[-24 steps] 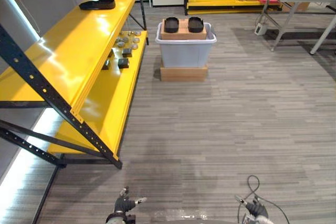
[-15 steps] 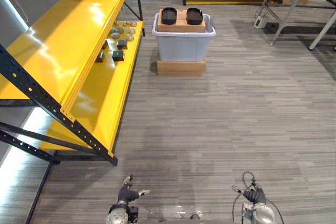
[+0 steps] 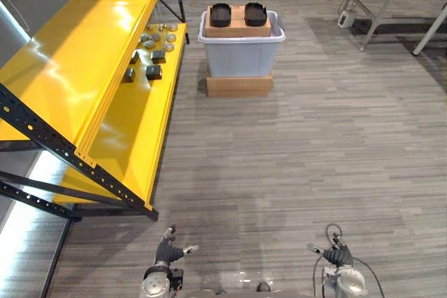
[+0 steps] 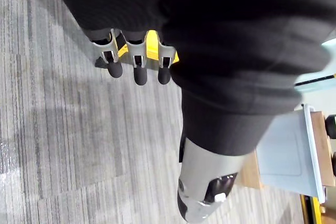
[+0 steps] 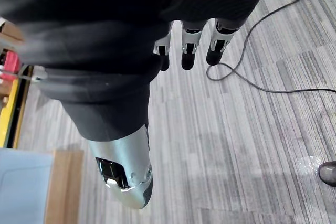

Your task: Walk over and take plastic housings, then place them on the shelf

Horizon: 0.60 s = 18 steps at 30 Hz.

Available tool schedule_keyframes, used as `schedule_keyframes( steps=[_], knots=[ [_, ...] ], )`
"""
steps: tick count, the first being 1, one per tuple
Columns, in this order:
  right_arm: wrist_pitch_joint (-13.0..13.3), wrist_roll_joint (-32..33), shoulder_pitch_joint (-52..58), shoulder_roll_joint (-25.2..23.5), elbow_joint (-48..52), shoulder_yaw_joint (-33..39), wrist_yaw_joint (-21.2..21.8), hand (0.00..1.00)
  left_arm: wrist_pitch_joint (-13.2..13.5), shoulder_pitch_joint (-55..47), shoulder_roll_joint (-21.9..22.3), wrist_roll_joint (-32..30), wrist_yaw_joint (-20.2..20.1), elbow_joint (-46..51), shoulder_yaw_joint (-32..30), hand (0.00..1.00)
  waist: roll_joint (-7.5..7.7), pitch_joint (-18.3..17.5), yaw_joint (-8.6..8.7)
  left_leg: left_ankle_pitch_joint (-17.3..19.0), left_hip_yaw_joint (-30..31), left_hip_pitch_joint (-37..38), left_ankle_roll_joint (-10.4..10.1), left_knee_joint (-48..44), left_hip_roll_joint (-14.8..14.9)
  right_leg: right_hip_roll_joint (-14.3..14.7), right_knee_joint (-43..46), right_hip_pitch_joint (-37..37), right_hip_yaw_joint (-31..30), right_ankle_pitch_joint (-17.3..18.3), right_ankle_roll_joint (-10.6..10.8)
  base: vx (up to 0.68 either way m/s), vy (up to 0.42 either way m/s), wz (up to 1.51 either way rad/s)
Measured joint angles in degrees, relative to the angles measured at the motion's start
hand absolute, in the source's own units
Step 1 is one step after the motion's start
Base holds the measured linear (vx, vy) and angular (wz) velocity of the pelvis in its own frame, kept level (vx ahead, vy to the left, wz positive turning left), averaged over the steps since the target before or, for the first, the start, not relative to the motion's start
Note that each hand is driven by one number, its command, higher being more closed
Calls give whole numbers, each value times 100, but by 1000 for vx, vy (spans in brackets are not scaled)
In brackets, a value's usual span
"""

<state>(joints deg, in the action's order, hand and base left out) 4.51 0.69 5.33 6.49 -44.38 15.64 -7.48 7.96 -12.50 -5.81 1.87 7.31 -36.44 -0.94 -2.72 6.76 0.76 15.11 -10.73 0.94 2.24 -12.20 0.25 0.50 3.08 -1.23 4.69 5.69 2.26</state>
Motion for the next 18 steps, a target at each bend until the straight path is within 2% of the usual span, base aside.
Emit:
schedule_keyframes(
  steps=[1,2,3,5,6,7,8,9,10,11,12,13,14,15,16,17,18],
  knots=[
    [-15,49,-65,11,-75,55,-9,0,0,1,-3,44,46,1,-70,0,0,14,-1,102,-86,-35,43,-97,3,-54,648,317,-17,349,95,56,68,-42],
    [-76,107,-110,7,-149,128,-8,0,0,10,-23,190,58,2,-123,0,61,61,-1,307,-194,4,155,-224,-68,-263,1968,903,182,802,248,119,108,-41],
    [-101,137,-109,8,-150,142,-9,0,-3,6,-24,250,62,1,-113,0,78,139,11,465,-187,145,219,-324,-130,-508,3181,1377,476,965,216,144,101,-23],
    [-128,173,-90,9,-150,139,-9,0,-14,3,-62,256,72,-2,-80,0,118,196,98,616,-167,395,234,-337,-173,-753,3959,1722,776,1203,209,242,67,0],
    [-126,211,-120,28,-150,132,-9,0,-19,40,-100,267,103,0,-76,0,65,258,135,646,-130,573,210,-286,-148,-844,3965,1908,1005,1296,128,392,38,5],
    [-124,212,-176,68,-149,124,-9,0,-19,111,-116,273,150,0,-78,0,65,282,165,662,-79,715,177,-179,-47,-819,3842,2058,1208,1295,89,364,5,12],
    [-122,212,-214,106,-148,121,-12,0,-18,182,-115,293,163,0,-78,0,-28,351,170,676,-42,786,139,-128,52,-763,3695,2167,1298,1277,61,399,-35,22],
    [-116,210,-298,205,-136,87,-16,0,-10,392,-120,377,172,-2,-81,0,-123,477,185,656,-15,963,-51,21,277,-566,3092,2512,1421,1045,8,419,-63,21],
    [-114,209,-327,247,-123,19,-19,0,-7,473,-126,417,178,-2,-82,0,-90,513,187,637,-6,1033,-144,72,331,-507,2727,2645,1417,822,2,441,-79,23],
    [-114,207,-345,276,-77,-51,-18,0,1,558,-159,426,198,-2,-85,0,-79,585,182,603,20,1151,-293,156,351,-433,2152,2783,1375,405,4,512,-123,29],
    [-112,206,-306,281,71,-110,-20,0,5,599,-222,427,254,-2,-84,0,114,556,237,639,96,1330,-456,227,339,-378,1334,2825,1210,-187,-64,571,-172,46],
    [-101,200,-278,300,157,-114,-21,0,1,579,-238,424,287,-23,-114,0,164,564,317,750,262,1505,-641,202,379,-358,1316,2845,959,-1113,-395,596,-189,44],
    [-102,196,-287,326,177,-98,-21,0,2,592,-190,421,280,-41,-119,0,103,588,336,747,309,1557,-657,148,477,-334,1629,2922,980,-1144,-568,592,-216,30],
    [-104,195,-364,334,215,-97,-21,0,12,616,-148,420,274,-22,-109,0,22,605,344,624,347,1500,-867,-48,602,-318,2040,3019,1058,-808,-658,587,-235,15],
    [-103,187,-421,302,293,-115,-2,0,12,667,-88,422,275,-26,-110,0,0,609,355,180,406,1200,-1047,-817,680,-320,2426,3007,1110,-342,-692,587,-255,11],
    [-103,179,-424,293,297,-144,-3,0,12,662,-65,422,276,-43,-118,0,-8,616,347,-94,433,1045,-963,-1274,710,-304,2462,2875,1121,-183,-698,618,-278,11],
    [-102,143,-412,304,297,-259,-3,0,11,625,-24,429,276,-87,-142,0,-36,639,343,-709,428,811,-830,-2086,817,-245,2378,2556,1136,-3,-724,658,-283,12]
  ],
)
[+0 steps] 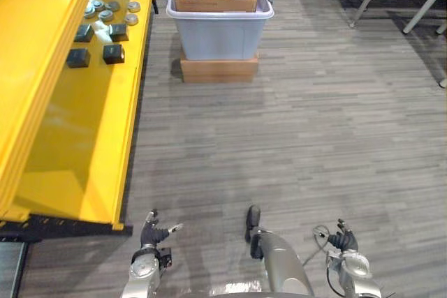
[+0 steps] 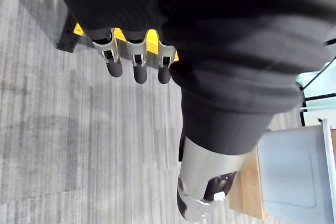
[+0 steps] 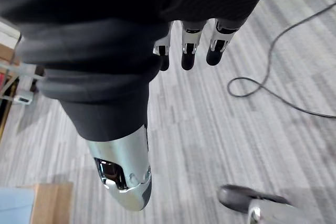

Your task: Walk over and take plastic housings, then place them on the shelf

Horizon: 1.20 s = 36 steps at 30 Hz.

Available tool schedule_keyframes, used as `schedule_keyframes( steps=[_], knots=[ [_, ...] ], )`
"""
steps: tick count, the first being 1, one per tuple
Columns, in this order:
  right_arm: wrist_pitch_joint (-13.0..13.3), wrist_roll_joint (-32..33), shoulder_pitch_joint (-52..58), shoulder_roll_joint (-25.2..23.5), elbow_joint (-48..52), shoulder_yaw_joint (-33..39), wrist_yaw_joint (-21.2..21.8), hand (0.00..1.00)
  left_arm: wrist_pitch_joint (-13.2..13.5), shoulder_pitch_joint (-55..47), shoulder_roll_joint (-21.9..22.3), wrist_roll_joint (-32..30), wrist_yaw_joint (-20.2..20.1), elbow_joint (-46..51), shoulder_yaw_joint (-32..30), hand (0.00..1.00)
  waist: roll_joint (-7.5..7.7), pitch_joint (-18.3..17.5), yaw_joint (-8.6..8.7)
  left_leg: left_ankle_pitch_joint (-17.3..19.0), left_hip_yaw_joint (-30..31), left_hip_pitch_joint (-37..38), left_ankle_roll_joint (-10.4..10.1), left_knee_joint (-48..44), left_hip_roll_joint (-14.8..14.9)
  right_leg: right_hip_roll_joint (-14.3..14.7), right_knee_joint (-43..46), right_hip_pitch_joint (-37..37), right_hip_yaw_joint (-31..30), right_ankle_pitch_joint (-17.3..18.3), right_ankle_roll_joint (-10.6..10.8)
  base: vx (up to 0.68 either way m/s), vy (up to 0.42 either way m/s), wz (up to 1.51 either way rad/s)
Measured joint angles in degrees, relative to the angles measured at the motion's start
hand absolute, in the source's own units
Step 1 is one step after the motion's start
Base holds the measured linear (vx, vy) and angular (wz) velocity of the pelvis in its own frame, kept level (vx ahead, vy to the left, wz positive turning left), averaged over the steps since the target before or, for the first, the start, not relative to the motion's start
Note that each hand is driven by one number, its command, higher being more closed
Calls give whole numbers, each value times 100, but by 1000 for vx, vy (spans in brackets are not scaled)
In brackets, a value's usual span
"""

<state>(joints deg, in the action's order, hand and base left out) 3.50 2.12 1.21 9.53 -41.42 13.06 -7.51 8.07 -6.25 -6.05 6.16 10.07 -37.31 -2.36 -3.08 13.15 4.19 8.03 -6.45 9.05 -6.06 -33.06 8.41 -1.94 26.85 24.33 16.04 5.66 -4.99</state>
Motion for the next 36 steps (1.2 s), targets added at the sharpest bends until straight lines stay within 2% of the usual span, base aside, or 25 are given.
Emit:
schedule_keyframes(
  steps=[1,2,4,5,8,9,10,11,12,13,15,16,18,20,21,23,24,25,27,28,30,31,32,35,36],
  knots=[
    [12,0,35,2,4,-130,3,0,0,-77,64,5,-14,-36,0,0,-52,29,-22,-620,-7,-397,7,-1250,301,120,-349,-611,31,124,-38,784,-315,6],
    [22,2,45,-32,-4,-259,4,0,7,-142,84,6,-17,-30,0,0,-45,59,-40,-437,-264,-868,282,-2556,680,273,-765,-1235,28,160,-59,645,-238,3],
    [65,19,50,-68,-43,-271,-13,0,-1,-190,120,35,-27,-34,1,0,24,123,-179,-111,-653,-1468,618,-3423,963,367,-1451,-2162,-62,159,-56,593,-180,-9],
    [63,59,49,-49,-61,-251,-22,0,0,-204,146,46,-26,-18,1,0,98,165,-221,73,-813,-1852,605,-3342,928,359,-1815,-2581,-140,163,-50,637,-138,-12],
    [61,67,-42,-46,-125,-223,-44,0,-1,-300,146,48,-26,91,1,0,108,182,-344,405,-966,-2622,477,-2141,579,266,-2186,-3037,-298,265,85,434,-7,-25],
    [47,67,-120,-49,-263,-227,-66,0,-1,-330,150,48,-23,106,1,0,154,215,-411,398,-889,-2859,471,-1116,237,154,-2312,-3236,-387,340,181,560,99,-39],
    [34,68,-110,-49,-344,-229,-113,0,-2,-381,178,54,-11,134,1,0,179,232,-493,211,-648,-2930,253,260,-129,56,-2405,-3444,-474,446,295,565,120,-39],
    [35,67,-105,-46,-372,-214,-117,0,-3,-397,203,61,-8,164,-9,0,158,221,-529,75,-493,-2904,103,900,-257,51,-2454,-3522,-525,480,330,481,148,-48],
    [39,67,-96,-49,-443,-140,-137,0,-4,-504,288,136,-2,226,-35,0,24,211,-572,-481,-150,-2897,-17,1978,-342,150,-2602,-3751,-618,624,440,511,203,-55],
    [21,66,-74,-108,-499,-145,-151,0,-35,-502,296,228,2,187,-47,0,31,173,-661,-1132,-107,-2844,409,1823,-414,129,-2624,-3951,-729,730,571,525,207,-44],
    [27,68,-10,-216,-476,-146,-154,0,-32,-430,284,232,-3,201,-54,0,315,100,-605,-1097,-66,-2835,762,1808,-673,-184,-2586,-3998,-676,724,672,564,189,20],
    [25,66,33,-236,-477,-145,-156,0,-30,-326,303,233,-11,206,-46,0,435,94,-554,-945,-82,-2864,861,1647,-817,-313,-2415,-3983,-701,655,787,568,180,46],
    [29,61,32,-245,-501,-99,-151,0,-32,-361,302,244,-7,201,-65,0,452,73,-532,-256,-101,-2826,936,1027,-835,-422,-1348,-3744,-968,681,832,541,190,7],
    [37,61,58,-296,-555,-3,-138,0,-40,-405,272,330,-4,166,-61,0,489,56,-529,209,-142,-2473,982,932,-915,-615,509,-3083,-1035,479,1372,557,204,-9],
    [28,59,91,-328,-570,9,-119,0,-45,-362,232,338,-6,105,-48,0,504,55,-510,419,-110,-2160,1003,967,-1022,-818,1999,-2513,-1093,239,1821,506,152,8],
    [8,55,162,-355,-615,-9,-111,0,-74,-372,222,339,1,74,-31,0,473,55,-470,582,-73,-1451,1052,1261,-1109,-1000,3179,-1936,-896,601,1310,528,111,12],
    [8,55,218,-357,-624,-20,-108,0,-73,-376,227,340,3,75,2,0,424,39,-450,592,6,-1093,1066,1526,-1119,-1029,3213,-1722,-649,794,1138,630,58,33],
    [10,56,221,-331,-626,-78,-107,0,-61,-340,177,340,0,73,42,0,322,24,-378,586,145,-605,1061,1885,-1048,-982,2686,-1402,-143,1125,821,516,4,38],
    [13,56,221,-329,-643,-112,-108,0,-60,-333,185,340,-1,58,42,0,241,49,-323,586,176,-277,1060,2063,-914,-850,1660,-1062,183,1210,691,494,-53,33],
    [17,56,206,-332,-644,-162,-108,0,-62,-267,177,339,-1,46,37,0,225,55,-274,594,200,-90,1047,2104,-791,-660,374,-769,167,965,751,581,-124,41],
    [16,55,227,-338,-640,-166,-109,0,-59,-268,155,336,0,33,33,0,244,54,-193,719,245,105,811,2116,-686,-456,-1042,-694,-118,243,811,556,-162,63],
    [6,50,378,-338,-648,-167,-110,0,-59,-276,115,324,1,-49,40,0,359,13,-179,958,294,373,427,2138,-658,-417,-1635,-714,-445,-738,834,431,-182,64],
    [-2,50,434,-328,-662,-165,-111,0,-64,-271,125,325,2,-110,36,0,369,-26,-175,1017,353,478,365,2138,-622,-401,-1527,-737,-545,-1147,625,553,-255,50],
    [-9,51,401,-282,-613,-146,-96,0,-67,-276,253,323,-6,-280,49,0,127,-131,-181,889,500,374,143,1634,-278,-196,-808,-623,-404,-653,322,538,-258,18],
    [-12,54,409,-300,-565,-127,-93,0,-68,-263,315,323,-14,-280,25,0,75,-111,-160,728,518,120,-78,852,-134,-141,-689,-797,-249,-401,243,499,-255,37]
  ],
)
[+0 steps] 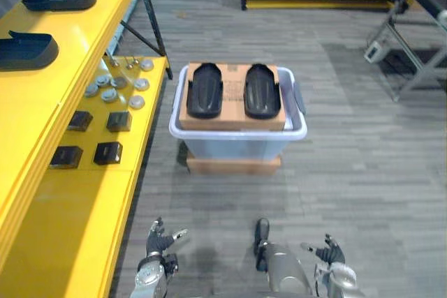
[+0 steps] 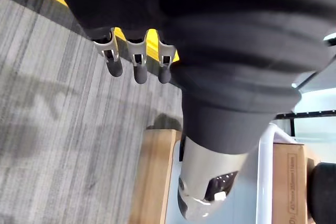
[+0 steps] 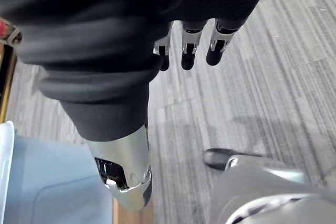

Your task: Walk over and take plastic housings, then place them on the shelf

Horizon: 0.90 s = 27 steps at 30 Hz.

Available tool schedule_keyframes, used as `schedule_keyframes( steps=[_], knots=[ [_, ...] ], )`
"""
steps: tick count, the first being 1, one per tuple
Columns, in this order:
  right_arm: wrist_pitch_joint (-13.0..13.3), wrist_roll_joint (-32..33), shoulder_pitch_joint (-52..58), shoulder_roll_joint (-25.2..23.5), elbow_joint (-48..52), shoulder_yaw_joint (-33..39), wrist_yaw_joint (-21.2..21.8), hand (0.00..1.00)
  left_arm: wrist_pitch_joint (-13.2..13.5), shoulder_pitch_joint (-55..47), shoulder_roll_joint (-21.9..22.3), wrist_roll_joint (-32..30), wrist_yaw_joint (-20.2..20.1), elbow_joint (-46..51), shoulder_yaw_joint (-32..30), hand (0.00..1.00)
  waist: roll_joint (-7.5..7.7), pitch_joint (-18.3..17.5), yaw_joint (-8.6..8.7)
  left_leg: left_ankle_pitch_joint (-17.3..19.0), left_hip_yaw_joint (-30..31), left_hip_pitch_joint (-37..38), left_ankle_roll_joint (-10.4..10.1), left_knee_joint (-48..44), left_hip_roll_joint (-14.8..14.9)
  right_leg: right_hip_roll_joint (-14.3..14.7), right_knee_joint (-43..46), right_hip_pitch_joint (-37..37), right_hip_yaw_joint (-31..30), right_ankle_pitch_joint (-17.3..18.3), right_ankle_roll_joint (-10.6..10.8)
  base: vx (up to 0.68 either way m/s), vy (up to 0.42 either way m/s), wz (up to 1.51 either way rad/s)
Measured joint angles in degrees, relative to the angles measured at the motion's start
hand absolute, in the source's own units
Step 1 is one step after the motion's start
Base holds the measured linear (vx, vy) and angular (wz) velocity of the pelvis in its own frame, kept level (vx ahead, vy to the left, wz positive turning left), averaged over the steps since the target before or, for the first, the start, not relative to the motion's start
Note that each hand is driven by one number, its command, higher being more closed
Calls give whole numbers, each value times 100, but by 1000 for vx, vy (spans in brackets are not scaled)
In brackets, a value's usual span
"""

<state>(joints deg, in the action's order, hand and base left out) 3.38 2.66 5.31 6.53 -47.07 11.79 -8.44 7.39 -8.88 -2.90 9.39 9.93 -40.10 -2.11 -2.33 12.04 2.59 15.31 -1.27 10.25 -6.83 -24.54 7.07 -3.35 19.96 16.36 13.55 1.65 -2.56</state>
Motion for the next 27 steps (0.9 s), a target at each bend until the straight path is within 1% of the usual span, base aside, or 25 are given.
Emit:
schedule_keyframes(
  steps=[1,2,3,4,5,6,7,8,9,10,11,12,13,14,15,17,18,19,22,24,27],
  knots=[
    [-1,6,112,-10,125,-18,-4,0,-1,-9,82,0,0,2,-43,0,-57,27,8,-454,18,-371,-97,-1145,190,135,-152,-415,87,168,-58,488,-248,36],
    [1,7,145,-14,179,-66,-7,0,-1,-36,115,1,0,12,-63,0,-51,39,-41,-604,12,-611,-146,-1779,322,203,-305,-676,115,206,-93,484,-209,20],
    [5,24,179,-50,286,-94,-16,0,6,-94,134,4,-1,17,-80,0,-24,66,-53,-475,-104,-1039,-54,-2788,574,362,-639,-1151,129,232,-142,470,-166,-11],
    [64,124,135,-105,344,-81,-24,0,-2,-129,140,9,0,17,-79,0,-7,35,-83,-303,-286,-1372,26,-3088,635,412,-906,-1510,100,220,-163,456,-152,-20],
    [84,157,118,-124,344,-52,-27,0,-3,-135,156,9,0,17,-77,0,51,46,-103,-237,-385,-1492,101,-2985,631,414,-1015,-1636,74,218,-163,416,-145,-24],
    [123,200,101,-129,344,-5,-29,0,-5,-134,193,10,-1,19,-71,0,77,64,-138,-116,-489,-1669,116,-2632,588,403,-1137,-1779,34,213,-163,372,-84,-33],
    [112,236,44,-160,284,133,-32,0,-5,-120,228,9,-1,69,-71,0,56,70,-209,-11,-485,-1855,109,-1647,461,383,-1249,-1947,-68,213,-161,413,-34,-37],
    [110,245,25,-154,273,201,-34,0,-5,-117,225,9,1,94,-75,0,51,72,-205,-13,-420,-1890,108,-1184,394,370,-1276,-1987,-106,215,-159,319,34,-43],
    [111,250,23,-174,255,271,-40,0,-4,-117,219,8,5,134,-74,0,38,66,-192,-120,-305,-1890,54,-406,279,352,-1331,-2058,-127,229,-100,284,71,-31],
    [112,253,85,-146,241,355,-47,0,-4,-134,239,8,5,134,-62,0,-75,32,-182,-787,-199,-1869,79,493,208,391,-1381,-2145,-148,309,51,268,112,-26],
    [108,255,144,-119,203,436,-47,0,-2,-104,258,7,1,120,-55,0,-245,36,-168,-1103,-125,-1882,285,671,239,476,-1427,-2252,-199,377,150,308,154,-14],
    [51,281,178,-158,122,456,-57,0,-3,-76,212,7,3,148,-55,0,-128,20,-163,-1106,-184,-1739,266,764,133,336,-1436,-2317,-273,410,211,244,160,-7],
    [51,312,243,-187,123,453,-54,0,11,-75,183,5,-2,157,-56,0,-48,-6,-176,-1116,-206,-1664,282,913,65,255,-1428,-2305,-281,462,287,214,131,3],
    [51,365,305,-209,123,467,-56,0,8,-67,148,4,-6,155,-52,0,43,-29,-157,-1190,-271,-1582,352,1153,-65,112,-1427,-2292,-298,524,379,181,109,1],
    [50,393,343,-215,124,558,-64,0,2,-86,133,2,-14,154,-52,0,98,-54,-166,-1244,-349,-1482,412,1366,-172,15,-1426,-2264,-334,555,428,201,96,-4],
    [50,477,353,-186,174,677,-118,0,-11,-126,64,0,-97,154,-49,0,125,-74,-172,-1290,-413,-1359,467,1624,-333,-113,-1412,-2223,-418,613,520,156,80,-12],
    [50,511,352,-182,247,697,-141,0,-12,-129,21,-4,-114,154,-40,0,124,-75,-168,-1294,-430,-1337,473,1668,-360,-141,-1413,-2222,-420,618,528,116,62,-8],
    [51,593,360,-181,525,836,-145,0,-13,-125,-86,-10,-114,157,-40,0,131,-78,-163,-1293,-474,-1278,474,1759,-408,-187,-1415,-2217,-449,629,548,104,44,-8],
    [56,653,367,-160,1137,1149,-155,0,-12,-160,-264,-31,-114,278,-84,0,195,-115,-164,-1294,-566,-1167,478,1911,-428,-208,-1421,-2214,-560,628,550,90,26,-17],
    [81,702,370,-114,1790,1456,-182,0,-3,-217,-384,-64,-119,390,-104,0,272,-176,-155,-1303,-617,-1064,490,2054,-429,-207,-1426,-2216,-607,628,551,64,0,-13],
    [162,700,369,75,2539,1820,-336,0,-3,-326,-404,-114,-134,403,-103,0,357,-281,-55,-1337,-628,-987,519,2214,-437,-219,-1430,-2219,-609,627,551,66,0,-1]
  ],
)
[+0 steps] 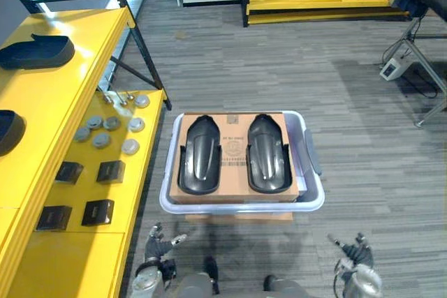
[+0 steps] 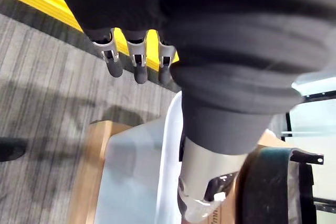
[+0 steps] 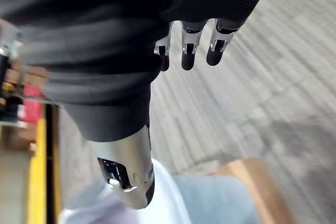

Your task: Walk over and take plastic housings, then place them on the shelf

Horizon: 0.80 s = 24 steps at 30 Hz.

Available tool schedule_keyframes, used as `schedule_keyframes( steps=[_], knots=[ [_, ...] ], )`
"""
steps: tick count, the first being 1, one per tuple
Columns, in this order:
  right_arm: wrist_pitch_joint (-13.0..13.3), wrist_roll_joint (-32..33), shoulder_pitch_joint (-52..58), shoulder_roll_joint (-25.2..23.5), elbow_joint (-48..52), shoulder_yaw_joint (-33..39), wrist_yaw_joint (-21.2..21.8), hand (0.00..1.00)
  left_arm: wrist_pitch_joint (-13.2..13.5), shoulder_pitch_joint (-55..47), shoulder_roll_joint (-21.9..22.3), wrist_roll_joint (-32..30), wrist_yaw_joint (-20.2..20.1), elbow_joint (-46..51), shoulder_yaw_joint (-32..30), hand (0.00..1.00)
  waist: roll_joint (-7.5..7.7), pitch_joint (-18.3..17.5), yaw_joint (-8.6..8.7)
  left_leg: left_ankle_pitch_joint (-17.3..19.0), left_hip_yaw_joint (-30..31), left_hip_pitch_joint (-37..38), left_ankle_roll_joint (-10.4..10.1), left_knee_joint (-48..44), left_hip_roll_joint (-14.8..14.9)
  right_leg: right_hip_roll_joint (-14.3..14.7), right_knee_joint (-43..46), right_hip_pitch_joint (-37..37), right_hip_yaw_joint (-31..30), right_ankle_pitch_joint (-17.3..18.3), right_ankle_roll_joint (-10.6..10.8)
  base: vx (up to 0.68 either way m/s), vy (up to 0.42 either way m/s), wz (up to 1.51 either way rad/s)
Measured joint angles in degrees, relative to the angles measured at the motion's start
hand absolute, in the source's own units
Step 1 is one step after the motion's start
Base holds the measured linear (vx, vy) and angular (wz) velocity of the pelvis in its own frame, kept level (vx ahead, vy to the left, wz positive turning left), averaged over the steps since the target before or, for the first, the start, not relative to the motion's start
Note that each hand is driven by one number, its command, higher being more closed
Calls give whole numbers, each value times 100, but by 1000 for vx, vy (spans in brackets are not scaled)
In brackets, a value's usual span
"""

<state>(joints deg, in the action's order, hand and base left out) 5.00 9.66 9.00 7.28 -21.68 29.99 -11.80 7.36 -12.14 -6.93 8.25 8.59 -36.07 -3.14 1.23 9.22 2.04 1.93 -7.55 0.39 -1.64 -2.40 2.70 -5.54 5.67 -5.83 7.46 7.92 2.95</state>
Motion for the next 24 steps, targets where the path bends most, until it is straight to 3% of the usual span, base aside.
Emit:
schedule_keyframes(
  steps=[8,14,20,24],
  knots=[
    [270,110,-358,315,1017,274,-331,0,9,-194,9,-2,-107,-9,83,0,-4,-193,46,-179,21,147,-1,390,-22,33,-4,16,19,-3,4,30,-5,2],
    [326,-437,-1068,656,1172,-878,-402,0,38,-225,9,-3,-118,-44,266,0,-33,-210,17,-531,194,74,16,772,-87,35,-2,186,121,-14,17,-55,-9,14],
    [220,-894,-1931,699,365,-1636,-300,0,55,-246,11,-3,-115,-55,391,0,-112,-147,-119,-745,375,-240,66,790,-167,-25,-2,415,274,-57,40,-108,12,16],
    [28,-1032,-2641,803,-360,-1947,-308,0,79,-202,18,2,-92,-50,426,0,-303,210,-210,-882,537,-512,114,825,-194,-65,-24,623,377,-162,112,-145,42,19]
  ],
)
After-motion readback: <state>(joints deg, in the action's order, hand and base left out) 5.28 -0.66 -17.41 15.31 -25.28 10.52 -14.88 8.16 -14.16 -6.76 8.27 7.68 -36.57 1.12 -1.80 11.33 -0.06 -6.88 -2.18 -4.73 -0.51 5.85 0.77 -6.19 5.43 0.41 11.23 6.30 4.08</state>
